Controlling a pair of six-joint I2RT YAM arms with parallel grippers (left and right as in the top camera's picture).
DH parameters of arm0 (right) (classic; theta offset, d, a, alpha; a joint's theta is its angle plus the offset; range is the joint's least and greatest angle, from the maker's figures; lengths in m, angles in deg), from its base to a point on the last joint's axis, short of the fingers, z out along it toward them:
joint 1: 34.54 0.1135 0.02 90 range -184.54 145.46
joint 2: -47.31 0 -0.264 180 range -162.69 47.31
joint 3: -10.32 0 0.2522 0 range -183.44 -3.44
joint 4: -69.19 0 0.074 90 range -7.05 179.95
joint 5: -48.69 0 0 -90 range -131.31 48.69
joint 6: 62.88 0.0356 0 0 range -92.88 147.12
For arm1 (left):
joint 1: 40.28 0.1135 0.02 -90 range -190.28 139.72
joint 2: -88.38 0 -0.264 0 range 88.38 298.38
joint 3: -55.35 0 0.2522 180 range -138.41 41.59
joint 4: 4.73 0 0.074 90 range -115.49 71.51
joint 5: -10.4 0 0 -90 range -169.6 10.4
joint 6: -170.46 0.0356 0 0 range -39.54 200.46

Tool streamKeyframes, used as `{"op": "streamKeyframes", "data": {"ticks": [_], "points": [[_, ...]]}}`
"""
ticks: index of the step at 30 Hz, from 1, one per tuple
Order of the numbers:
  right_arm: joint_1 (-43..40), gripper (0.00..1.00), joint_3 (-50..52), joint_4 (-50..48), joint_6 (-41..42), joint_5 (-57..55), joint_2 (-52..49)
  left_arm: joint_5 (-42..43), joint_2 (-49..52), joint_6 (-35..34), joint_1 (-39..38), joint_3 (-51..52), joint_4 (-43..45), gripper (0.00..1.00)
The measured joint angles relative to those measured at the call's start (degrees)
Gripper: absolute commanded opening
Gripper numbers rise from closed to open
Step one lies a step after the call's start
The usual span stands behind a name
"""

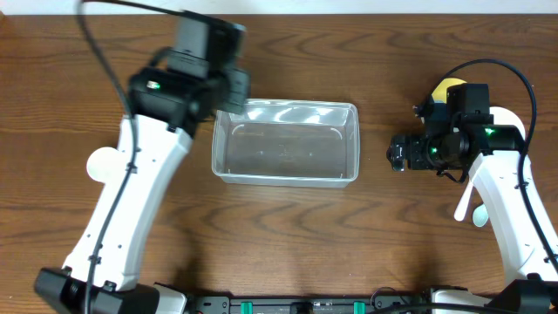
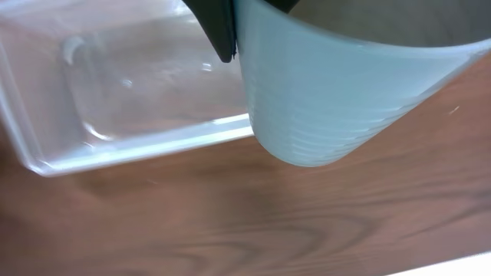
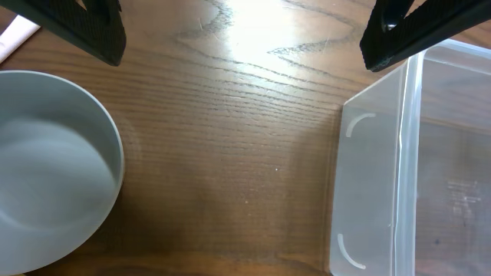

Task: Pack container
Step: 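Carry the grey cup into the container's left end and release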

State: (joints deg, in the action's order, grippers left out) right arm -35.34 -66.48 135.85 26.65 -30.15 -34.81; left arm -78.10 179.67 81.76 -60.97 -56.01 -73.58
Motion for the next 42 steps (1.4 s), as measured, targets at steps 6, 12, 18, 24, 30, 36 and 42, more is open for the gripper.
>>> {"op": "streamKeyframes", "data": {"ticks": [6, 12, 18, 24, 30, 36, 42], "points": [[0.00, 0.99, 0.00, 0.02, 0.00, -0.02, 0.00, 0.63, 9.03, 0.44, -3.06, 0.26, -1.51, 0.06], [0.00, 0.99, 0.00, 0.04, 0.00, 0.00, 0.00, 3.23, 20.44, 0.44, -2.75, 0.92, -0.44, 0.06], [0.00, 0.99, 0.00, 0.17, 0.00, -0.02, 0.00, 4.11, 25.44, 0.44, -2.10, 1.42, -0.35, 0.06], [0.00, 0.99, 0.00, 0.22, 0.00, 0.00, 0.00, 3.21, 26.01, 0.57, -1.84, 1.42, -0.35, 0.26], [0.00, 0.99, 0.00, 0.50, 0.00, 0.00, 0.00, 2.51, 26.01, 0.26, -0.96, 1.42, -1.22, 0.31], [0.00, 0.99, 0.00, 0.50, 0.00, -0.02, 0.00, 2.34, 26.01, 0.26, -0.39, 1.42, -1.51, 0.31], [0.00, 0.99, 0.00, 0.50, 0.00, 0.00, 0.00, 2.34, 25.99, 0.37, -0.42, 1.42, -1.49, 0.41]]}}
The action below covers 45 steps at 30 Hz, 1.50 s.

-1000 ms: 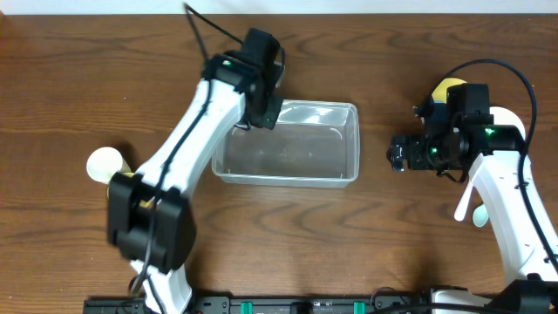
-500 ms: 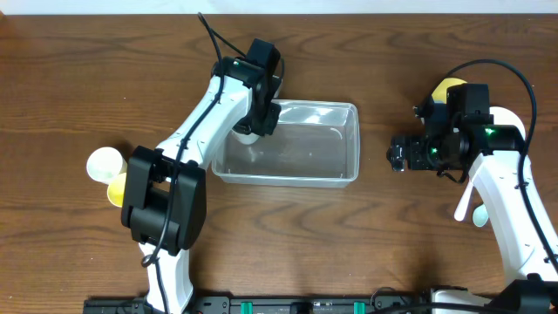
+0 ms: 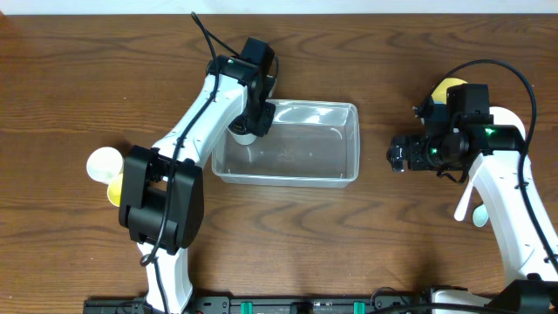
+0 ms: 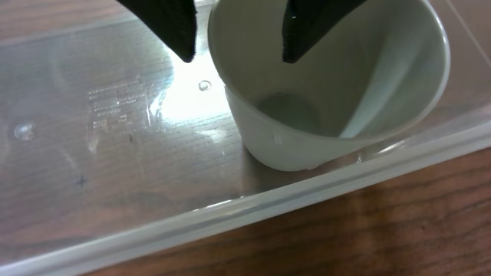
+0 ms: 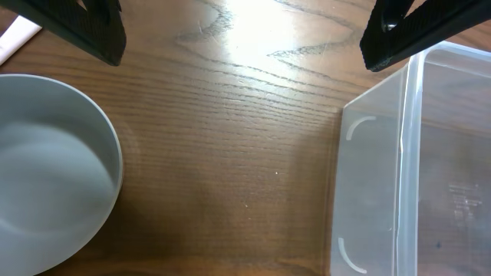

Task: Pack container
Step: 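Carry the grey cup into the container's left end and release, then return the left gripper to the yellow cup and grasp it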

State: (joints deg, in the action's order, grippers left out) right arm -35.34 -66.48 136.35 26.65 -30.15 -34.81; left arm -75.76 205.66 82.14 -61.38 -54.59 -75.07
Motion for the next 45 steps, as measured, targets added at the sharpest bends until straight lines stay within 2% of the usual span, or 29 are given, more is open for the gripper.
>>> {"op": "streamKeyframes", "data": {"ticks": [5, 9, 13, 17, 20, 26, 30, 34, 45], "points": [[0.00, 0.99, 0.00, 0.00, 0.00, 0.00, 0.00, 0.00, -0.52, 0.04, 0.00, 0.00, -0.02, 0.51], [0.00, 0.99, 0.00, -0.11, 0.00, 0.00, 0.00, 0.00, -3.67, -0.11, 0.00, 0.00, -0.04, 0.54], [0.00, 0.99, 0.00, -0.15, 0.00, -0.02, 0.00, -0.66, -10.58, -0.09, 0.02, 0.00, -0.04, 0.61], [0.00, 0.99, 0.00, -0.15, 0.00, 0.00, 0.00, -3.72, -18.75, -2.08, 1.18, -0.11, -1.25, 0.62], [0.00, 0.99, 0.00, -0.15, 0.00, 0.00, 0.00, -5.95, -24.70, -6.71, 5.25, -0.33, -5.22, 0.63], [0.00, 0.99, 0.00, -0.35, 0.00, 0.00, 0.00, -8.50, -30.86, -18.58, 19.91, 0.15, -15.15, 0.63], [0.00, 0.99, 0.00, -0.52, 0.00, -0.02, 0.00, -8.98, -31.52, -22.40, 27.98, 5.44, -14.88, 0.63], [0.00, 0.99, 0.00, -0.57, 0.00, 0.00, 0.00, -8.92, -31.21, -23.93, 31.82, 14.27, -11.32, 0.63], [0.00, 0.99, 0.00, -0.33, 0.00, 0.00, 0.00, -8.55, -31.12, -27.04, 32.70, 30.91, -1.44, 0.64]]}}
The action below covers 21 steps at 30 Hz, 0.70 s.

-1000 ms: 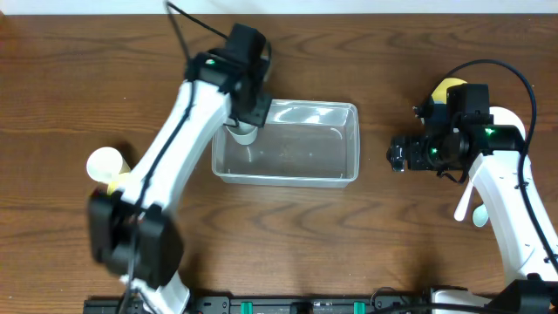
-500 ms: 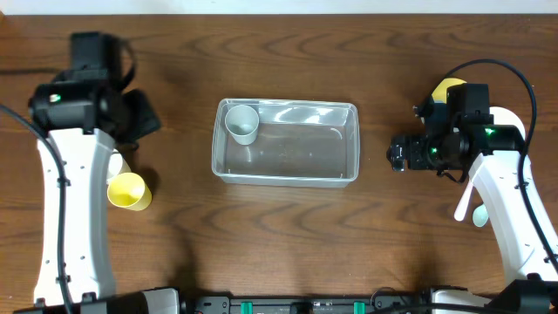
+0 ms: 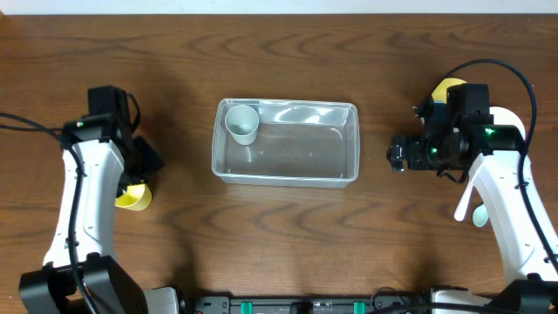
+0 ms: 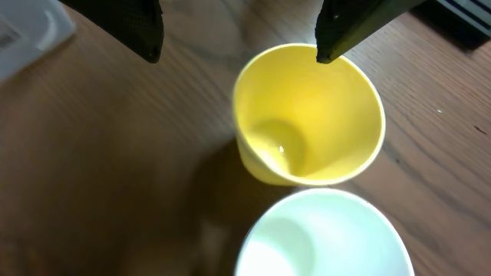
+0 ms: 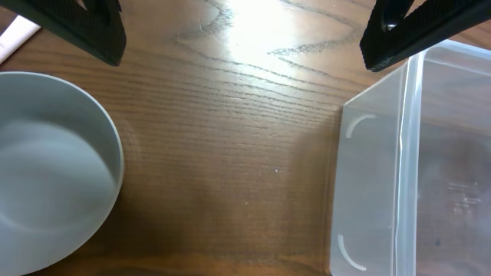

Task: Pack container
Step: 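Return the left gripper to the yellow cup and grasp it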

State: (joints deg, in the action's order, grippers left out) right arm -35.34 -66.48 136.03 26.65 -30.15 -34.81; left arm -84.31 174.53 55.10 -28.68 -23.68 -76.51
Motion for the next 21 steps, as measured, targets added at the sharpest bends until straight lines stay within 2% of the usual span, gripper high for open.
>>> {"op": "streamKeyframes", "data": {"ticks": [8, 21], "points": [[0.00, 0.99, 0.00, 0.00, 0.00, 0.00, 0.00, -0.02, 0.02, -0.35, 3.41, 2.40, 0.68, 0.68], [0.00, 0.99, 0.00, 0.00, 0.00, 0.00, 0.00, -0.02, 0.02, -0.35, 3.80, 10.32, 8.66, 0.72]]}}
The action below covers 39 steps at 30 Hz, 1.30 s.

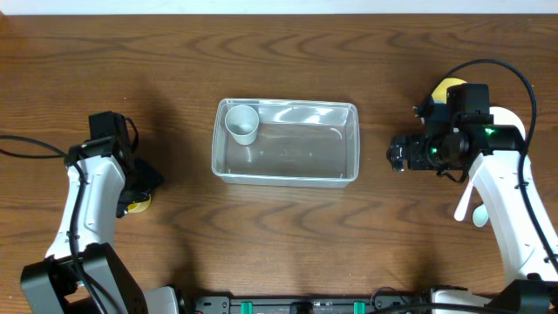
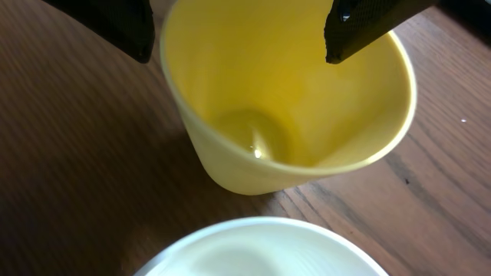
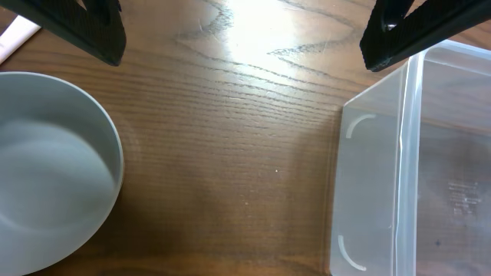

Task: Pack container
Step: 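Return the left gripper to the yellow cup and grasp it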

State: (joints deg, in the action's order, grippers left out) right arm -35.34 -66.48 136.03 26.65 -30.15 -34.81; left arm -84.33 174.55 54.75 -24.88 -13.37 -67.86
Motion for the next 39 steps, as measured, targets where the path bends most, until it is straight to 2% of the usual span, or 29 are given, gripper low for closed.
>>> {"op": "streamKeyframes", "data": {"ticks": [5, 11, 18, 25, 29, 39], "points": [[0.00, 0.99, 0.00, 0.02, 0.00, 0.00, 0.00, 0.00, 0.00, 0.02, 0.00, 0.26, 0.66, 0.68], [0.00, 0.99, 0.00, 0.09, 0.00, 0.00, 0.00, 0.02, 0.00, 0.04, 0.00, 0.26, 2.32, 0.43], [0.00, 0.99, 0.00, 0.31, 0.00, 0.00, 0.00, 0.02, 0.00, 0.83, 0.00, 0.28, 4.00, 0.26], [0.00, 0.99, 0.00, 0.31, 0.00, 0.00, 0.00, 0.02, 0.00, 1.51, 0.00, 0.26, 4.20, 0.19], [0.00, 0.99, 0.00, 0.31, 0.00, 0.00, 0.00, 0.00, 0.00, 1.66, 0.00, 0.26, 4.22, 0.06], [0.00, 0.99, 0.00, 0.24, 0.00, -0.02, 0.00, -0.02, 0.00, 2.23, -0.68, 0.26, 3.56, 0.06]]}}
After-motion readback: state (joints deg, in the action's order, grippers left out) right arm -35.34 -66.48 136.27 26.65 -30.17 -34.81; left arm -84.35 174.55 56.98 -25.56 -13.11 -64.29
